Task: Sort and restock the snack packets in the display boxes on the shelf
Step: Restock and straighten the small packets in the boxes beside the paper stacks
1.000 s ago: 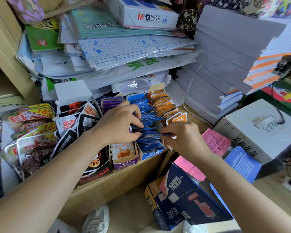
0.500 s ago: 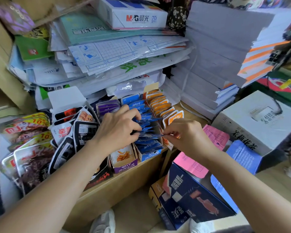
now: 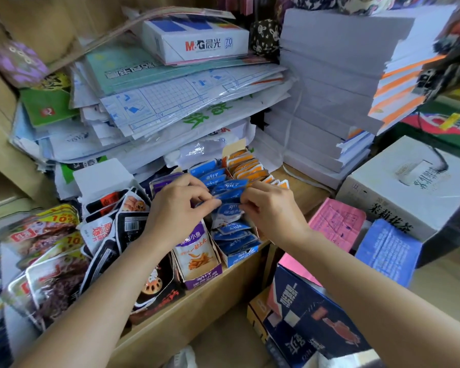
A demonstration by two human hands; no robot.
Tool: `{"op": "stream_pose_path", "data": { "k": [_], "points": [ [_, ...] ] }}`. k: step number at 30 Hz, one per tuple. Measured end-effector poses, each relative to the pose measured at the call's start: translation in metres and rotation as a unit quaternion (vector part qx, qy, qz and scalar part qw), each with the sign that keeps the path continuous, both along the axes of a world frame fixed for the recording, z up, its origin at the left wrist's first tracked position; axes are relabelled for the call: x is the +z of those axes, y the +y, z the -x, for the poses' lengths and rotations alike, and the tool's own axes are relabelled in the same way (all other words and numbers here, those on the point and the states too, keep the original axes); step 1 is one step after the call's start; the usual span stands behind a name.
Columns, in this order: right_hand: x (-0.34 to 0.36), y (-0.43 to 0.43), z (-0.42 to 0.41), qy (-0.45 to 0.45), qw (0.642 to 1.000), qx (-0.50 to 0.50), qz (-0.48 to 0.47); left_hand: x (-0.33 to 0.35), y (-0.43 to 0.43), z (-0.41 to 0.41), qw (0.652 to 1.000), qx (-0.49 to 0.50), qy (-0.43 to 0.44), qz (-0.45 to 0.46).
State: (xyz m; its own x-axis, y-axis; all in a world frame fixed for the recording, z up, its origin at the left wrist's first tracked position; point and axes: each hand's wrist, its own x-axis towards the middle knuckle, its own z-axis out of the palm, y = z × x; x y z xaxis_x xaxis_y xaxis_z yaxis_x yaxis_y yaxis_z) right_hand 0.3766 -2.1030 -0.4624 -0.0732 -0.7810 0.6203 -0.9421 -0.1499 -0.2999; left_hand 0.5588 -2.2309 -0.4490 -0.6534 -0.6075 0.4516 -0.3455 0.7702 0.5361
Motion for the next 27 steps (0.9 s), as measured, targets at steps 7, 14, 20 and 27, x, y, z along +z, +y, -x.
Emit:
{"op": "stream_pose_path", "data": {
  "k": [7, 14, 20, 27],
  "points": [
    [-0.004, 0.000, 0.001, -0.047, 0.999, 0.011, -0.001, 0.005, 0.015, -0.004, 0.995, -0.028, -0.056, 0.078],
    [0.006, 0.029, 0.008, -0.123, 0.987, 0.045, -0.096, -0.001, 0.013, 0.002, 0.998, 0.003, -0.020, 0.060],
    [-0.002, 0.028, 0.010, -0.065, 0.975, 0.068, -0.202, -0.001, 0.010, 0.003, 0.999, -0.003, -0.016, 0.040],
    [-0.006, 0.018, 0.000, -0.015, 0.971, 0.084, -0.222, -0.003, 0.008, 0.002, 0.999, -0.012, -0.014, 0.031]
  ]
}}
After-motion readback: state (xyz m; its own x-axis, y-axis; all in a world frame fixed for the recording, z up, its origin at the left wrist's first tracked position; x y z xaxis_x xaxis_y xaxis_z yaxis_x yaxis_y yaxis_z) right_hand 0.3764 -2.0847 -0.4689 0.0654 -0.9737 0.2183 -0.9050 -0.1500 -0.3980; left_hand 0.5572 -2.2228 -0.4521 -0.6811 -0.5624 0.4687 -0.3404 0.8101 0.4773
